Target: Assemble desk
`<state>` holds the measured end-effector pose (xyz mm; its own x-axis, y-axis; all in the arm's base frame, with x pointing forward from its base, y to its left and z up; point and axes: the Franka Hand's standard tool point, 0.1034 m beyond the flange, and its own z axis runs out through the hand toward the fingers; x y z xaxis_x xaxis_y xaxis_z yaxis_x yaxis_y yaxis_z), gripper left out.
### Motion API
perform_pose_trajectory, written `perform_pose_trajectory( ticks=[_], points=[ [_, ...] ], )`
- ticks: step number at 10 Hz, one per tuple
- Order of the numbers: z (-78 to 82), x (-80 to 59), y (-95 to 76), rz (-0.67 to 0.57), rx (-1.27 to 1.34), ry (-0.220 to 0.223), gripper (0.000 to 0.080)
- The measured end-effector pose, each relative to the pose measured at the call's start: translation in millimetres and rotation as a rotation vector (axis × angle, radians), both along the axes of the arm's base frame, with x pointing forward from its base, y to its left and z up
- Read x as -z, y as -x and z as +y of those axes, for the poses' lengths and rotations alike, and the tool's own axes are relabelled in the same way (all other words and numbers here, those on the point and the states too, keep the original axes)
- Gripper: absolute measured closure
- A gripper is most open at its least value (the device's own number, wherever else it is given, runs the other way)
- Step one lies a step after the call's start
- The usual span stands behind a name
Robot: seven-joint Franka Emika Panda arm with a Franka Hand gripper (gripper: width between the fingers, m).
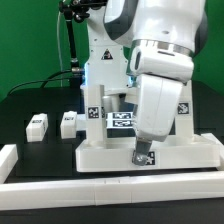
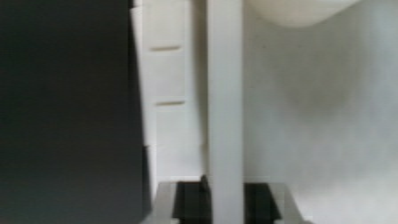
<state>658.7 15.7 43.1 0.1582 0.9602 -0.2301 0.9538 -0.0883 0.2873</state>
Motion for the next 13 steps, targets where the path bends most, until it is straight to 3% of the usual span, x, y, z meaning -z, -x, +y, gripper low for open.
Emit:
perform_pose_trajectory(
  ticks=[4, 11, 13],
  points=[
    [6.0, 3.7, -5.8, 0.001, -0.021, 0.06, 0.0732],
    [6.0, 8.0, 8.8, 0.012, -0.038, 0.061, 0.0732],
    [-2.4, 12.6, 9.2, 0.018, -0.029, 0.065, 0.0732]
  ],
)
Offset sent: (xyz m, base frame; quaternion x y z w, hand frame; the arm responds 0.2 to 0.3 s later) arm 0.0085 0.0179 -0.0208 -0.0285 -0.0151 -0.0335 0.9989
